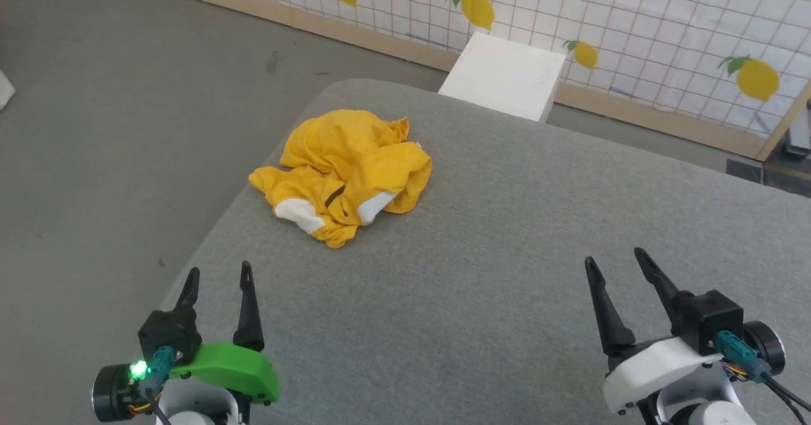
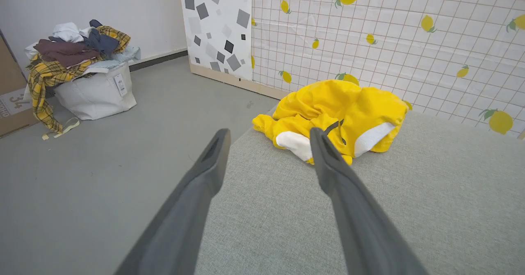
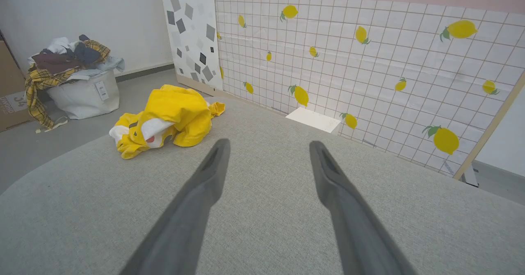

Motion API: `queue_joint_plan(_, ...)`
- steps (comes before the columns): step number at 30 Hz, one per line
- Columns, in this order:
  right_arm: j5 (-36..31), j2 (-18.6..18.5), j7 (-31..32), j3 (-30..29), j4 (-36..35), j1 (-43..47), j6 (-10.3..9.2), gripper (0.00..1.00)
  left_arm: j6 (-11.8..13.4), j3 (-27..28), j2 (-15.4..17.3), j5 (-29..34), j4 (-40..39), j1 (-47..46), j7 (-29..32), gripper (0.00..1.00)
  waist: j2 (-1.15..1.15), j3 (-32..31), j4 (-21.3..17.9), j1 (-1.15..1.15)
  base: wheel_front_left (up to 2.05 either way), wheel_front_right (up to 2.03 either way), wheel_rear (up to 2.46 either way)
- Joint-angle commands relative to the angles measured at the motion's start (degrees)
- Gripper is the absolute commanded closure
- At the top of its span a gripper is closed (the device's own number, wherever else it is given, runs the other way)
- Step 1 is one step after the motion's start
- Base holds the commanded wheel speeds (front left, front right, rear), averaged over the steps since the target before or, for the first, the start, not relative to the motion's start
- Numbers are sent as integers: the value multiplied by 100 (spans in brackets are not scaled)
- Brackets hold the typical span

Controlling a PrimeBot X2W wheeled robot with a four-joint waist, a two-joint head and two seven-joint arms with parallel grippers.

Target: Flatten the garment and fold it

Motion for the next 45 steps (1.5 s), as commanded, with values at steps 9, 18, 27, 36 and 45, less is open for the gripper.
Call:
queue_joint_plan(9, 59, 11, -108, -9, 25, -170, -7, 0, 127, -92, 116, -225, 100, -119, -143, 0, 0, 60, 238, 0, 0, 0, 0)
queue_joint_plan(18, -12, 12, -85, 22, -82, -343, -8, 0, 2, -169, 121, -637, 84, -504, -13, 0, 0, 429, 268, 0, 0, 0, 0)
queue_joint_plan(27, -268, 14, -2, 92, -392, -942, -9, 0, -536, -123, 421, -1674, 406, -2496, 1330, 0, 0, 1725, -322, 0, 0, 0, 0)
queue_joint_plan(36, -229, 15, -209, 153, -271, -1411, -9, 0, -494, 96, 854, -2770, 764, -4049, 3212, 0, 0, 2611, -946, 0, 0, 0, 0)
queue_joint_plan(45, -75, 16, -500, 226, 0, -1783, -10, 0, -92, 51, 1224, -3279, 1350, -4399, 4734, 0, 0, 3023, -1386, 0, 0, 0, 0)
